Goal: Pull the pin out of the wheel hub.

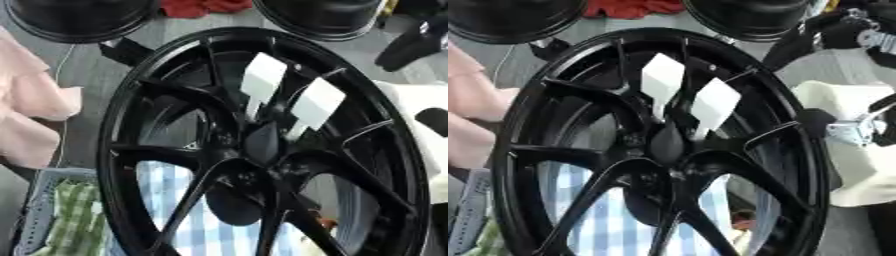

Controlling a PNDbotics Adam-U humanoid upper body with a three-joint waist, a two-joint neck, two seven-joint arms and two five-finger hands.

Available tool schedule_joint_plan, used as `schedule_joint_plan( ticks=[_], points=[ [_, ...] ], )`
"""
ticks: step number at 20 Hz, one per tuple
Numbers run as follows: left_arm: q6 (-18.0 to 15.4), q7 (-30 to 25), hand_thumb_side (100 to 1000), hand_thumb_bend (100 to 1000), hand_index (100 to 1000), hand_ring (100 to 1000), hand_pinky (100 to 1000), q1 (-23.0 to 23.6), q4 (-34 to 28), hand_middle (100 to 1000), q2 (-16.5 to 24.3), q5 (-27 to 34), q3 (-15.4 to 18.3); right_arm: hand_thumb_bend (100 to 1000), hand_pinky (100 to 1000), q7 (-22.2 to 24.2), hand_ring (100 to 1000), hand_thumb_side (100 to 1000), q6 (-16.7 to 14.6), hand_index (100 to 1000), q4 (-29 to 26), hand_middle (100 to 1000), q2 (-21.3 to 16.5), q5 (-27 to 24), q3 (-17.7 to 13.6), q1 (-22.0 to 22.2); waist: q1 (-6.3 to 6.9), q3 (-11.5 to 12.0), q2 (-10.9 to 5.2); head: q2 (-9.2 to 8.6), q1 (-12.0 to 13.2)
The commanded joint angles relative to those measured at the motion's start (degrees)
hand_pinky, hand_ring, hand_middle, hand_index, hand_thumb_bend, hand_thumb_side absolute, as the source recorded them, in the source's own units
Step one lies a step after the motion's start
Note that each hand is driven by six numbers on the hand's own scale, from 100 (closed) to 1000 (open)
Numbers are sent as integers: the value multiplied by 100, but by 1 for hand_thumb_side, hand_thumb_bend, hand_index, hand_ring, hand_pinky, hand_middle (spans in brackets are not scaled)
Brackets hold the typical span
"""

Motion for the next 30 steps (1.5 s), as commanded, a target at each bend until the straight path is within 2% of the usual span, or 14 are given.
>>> schedule_joint_plan(
  ticks=[1,9,13,19,30],
  points=[
    [-13,-46,715,120,770,679,841,-88,-115,656,79,47,3,265,825,50,826,247,46,858,-38,796,-88,-27,-15,-119,8,62,-104,-88,-132],
    [13,-75,716,123,771,680,842,-119,-115,657,19,104,-3,350,840,457,838,155,30,867,-38,802,39,149,178,-273,0,198,-102,125,-511],
    [27,-107,716,123,771,679,842,-160,-115,657,0,132,-27,378,840,577,840,120,96,868,-38,805,125,193,251,-404,4,230,-95,168,-626],
    [40,-123,718,124,769,677,842,-180,-115,657,-17,146,-32,385,840,566,845,100,252,867,-38,811,217,291,310,-477,-19,301,-52,133,-660],
    [66,-136,728,119,769,666,844,-188,-115,656,-70,134,-33,368,837,389,846,100,330,871,-38,826,272,409,299,-561,-103,498,33,-39,-708]
  ],
)
